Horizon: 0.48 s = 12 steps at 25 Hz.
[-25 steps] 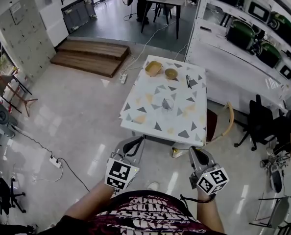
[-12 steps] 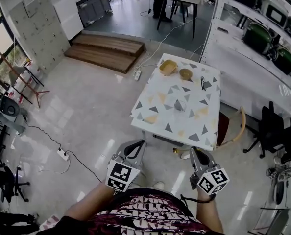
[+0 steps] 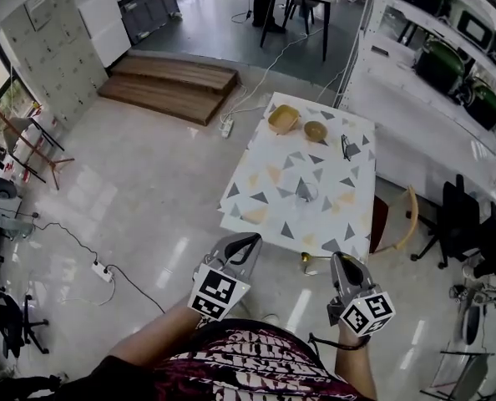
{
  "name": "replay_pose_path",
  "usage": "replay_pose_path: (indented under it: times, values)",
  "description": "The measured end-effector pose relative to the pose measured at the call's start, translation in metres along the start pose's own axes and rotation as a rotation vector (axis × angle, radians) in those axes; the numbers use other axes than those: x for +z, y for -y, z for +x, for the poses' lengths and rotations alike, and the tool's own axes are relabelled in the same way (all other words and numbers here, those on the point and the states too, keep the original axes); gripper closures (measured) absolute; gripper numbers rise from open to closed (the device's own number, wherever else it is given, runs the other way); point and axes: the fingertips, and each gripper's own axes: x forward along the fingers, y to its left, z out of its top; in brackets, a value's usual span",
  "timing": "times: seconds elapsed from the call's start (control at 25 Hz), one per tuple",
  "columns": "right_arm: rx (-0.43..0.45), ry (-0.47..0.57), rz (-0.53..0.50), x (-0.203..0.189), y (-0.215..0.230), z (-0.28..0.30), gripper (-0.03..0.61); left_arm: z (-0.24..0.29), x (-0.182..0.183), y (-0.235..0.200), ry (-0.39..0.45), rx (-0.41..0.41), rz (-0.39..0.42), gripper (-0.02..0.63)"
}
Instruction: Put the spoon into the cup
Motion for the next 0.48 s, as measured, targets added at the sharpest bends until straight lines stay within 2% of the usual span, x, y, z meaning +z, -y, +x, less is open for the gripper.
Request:
replay_pose_path:
  times: [0.2,0.48]
  values:
    - [-0.022,-0.004,0.009,0.005,0.01,0.025,0.546,0.025,0.001,-0.021,-0.009,-0.037,-0.004,0.614]
    - [-0.025,-0.005,0.001,0.021,0.019,0.069,0.546,0.051,0.01,-0.059,0.0,-0.043,-0.008,0.614]
